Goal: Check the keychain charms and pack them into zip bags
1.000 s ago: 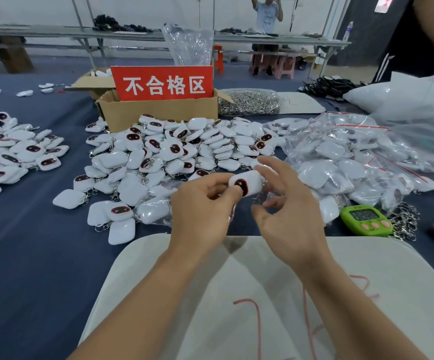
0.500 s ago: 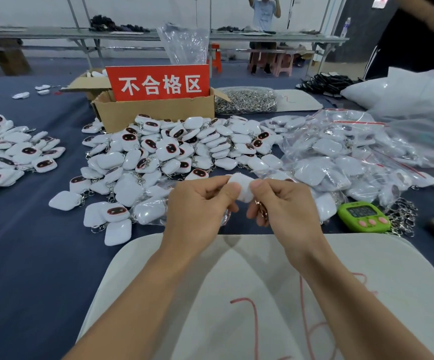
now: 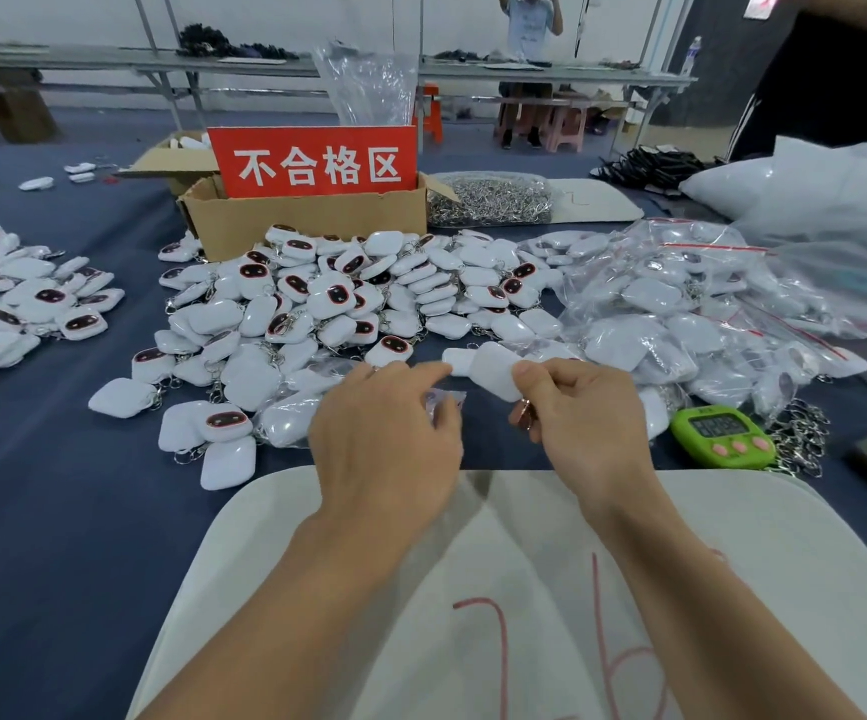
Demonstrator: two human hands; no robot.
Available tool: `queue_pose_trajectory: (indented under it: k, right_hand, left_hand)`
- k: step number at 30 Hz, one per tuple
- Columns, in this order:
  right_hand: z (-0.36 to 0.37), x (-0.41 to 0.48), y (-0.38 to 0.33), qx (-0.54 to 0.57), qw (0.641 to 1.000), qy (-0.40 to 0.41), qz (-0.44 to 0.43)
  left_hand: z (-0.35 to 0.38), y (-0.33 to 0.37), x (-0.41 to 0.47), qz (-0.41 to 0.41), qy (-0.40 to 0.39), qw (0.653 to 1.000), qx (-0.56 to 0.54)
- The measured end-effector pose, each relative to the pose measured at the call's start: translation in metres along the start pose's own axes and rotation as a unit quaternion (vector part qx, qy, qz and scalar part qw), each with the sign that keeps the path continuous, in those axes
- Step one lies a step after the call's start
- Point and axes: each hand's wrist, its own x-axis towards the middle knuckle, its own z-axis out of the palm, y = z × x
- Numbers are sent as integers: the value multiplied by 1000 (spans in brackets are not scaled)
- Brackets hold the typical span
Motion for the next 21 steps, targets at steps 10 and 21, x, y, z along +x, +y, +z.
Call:
queue_pose_trajectory:
  k: [10, 21]
  right_hand:
    - [12, -9, 4, -5, 997, -54, -60]
    - [26, -14, -6, 4, 959, -250, -135]
  left_hand:
    - [3, 1, -2, -60, 9, 995, -83]
    - [4, -3, 7, 32, 48, 986, -154]
